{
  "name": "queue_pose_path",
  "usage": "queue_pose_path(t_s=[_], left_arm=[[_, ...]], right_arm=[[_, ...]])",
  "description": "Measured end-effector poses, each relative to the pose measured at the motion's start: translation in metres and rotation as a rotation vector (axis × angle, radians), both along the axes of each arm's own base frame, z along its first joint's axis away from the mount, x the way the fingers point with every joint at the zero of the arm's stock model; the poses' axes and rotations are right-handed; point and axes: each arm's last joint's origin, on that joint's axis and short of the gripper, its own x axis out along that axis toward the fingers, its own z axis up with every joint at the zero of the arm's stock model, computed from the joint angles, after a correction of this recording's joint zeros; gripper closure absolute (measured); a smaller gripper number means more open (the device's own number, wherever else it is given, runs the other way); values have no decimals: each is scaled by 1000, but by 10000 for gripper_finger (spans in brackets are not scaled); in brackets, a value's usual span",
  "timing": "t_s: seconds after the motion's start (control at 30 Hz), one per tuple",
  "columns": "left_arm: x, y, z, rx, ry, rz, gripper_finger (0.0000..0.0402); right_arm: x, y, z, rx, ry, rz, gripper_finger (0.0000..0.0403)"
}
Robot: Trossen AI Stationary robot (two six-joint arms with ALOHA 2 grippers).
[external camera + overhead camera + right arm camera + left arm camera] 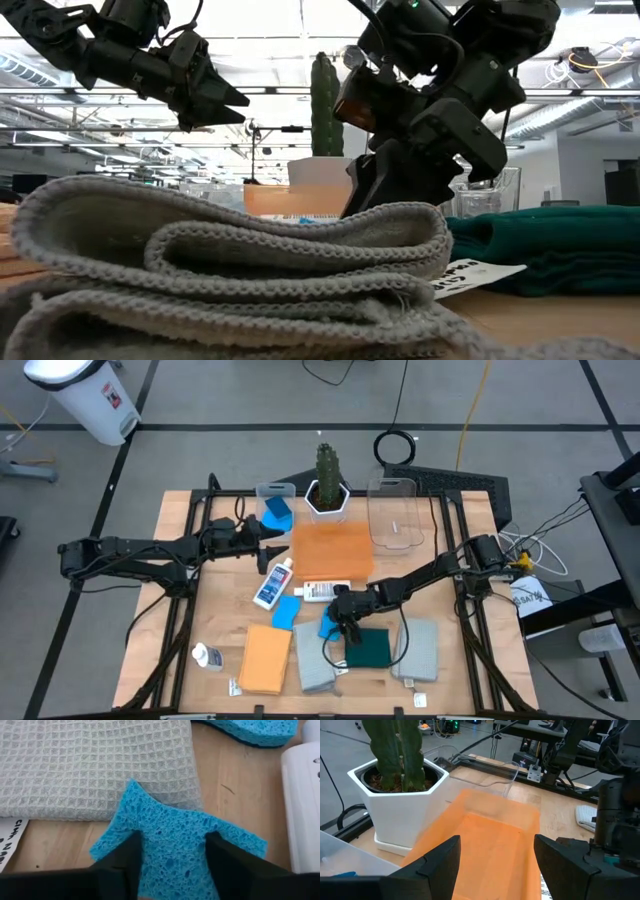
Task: Pick & Place Kitchen Items
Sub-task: Put the blue sponge into the white bin
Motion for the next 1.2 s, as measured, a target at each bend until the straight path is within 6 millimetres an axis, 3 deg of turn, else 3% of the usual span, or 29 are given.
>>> queue_pose_path(t_s=[0.5, 0.9, 1.2], left_arm=[[0, 0, 0, 0, 0, 1, 144], [0, 0, -1, -2, 6, 0, 144], [0, 0, -1, -7, 6, 0, 144]], right_arm=[[3, -11, 5, 65, 12, 39, 397], [4, 15, 62, -96, -245, 179, 401], [0, 24, 66, -86, -248, 200, 402]])
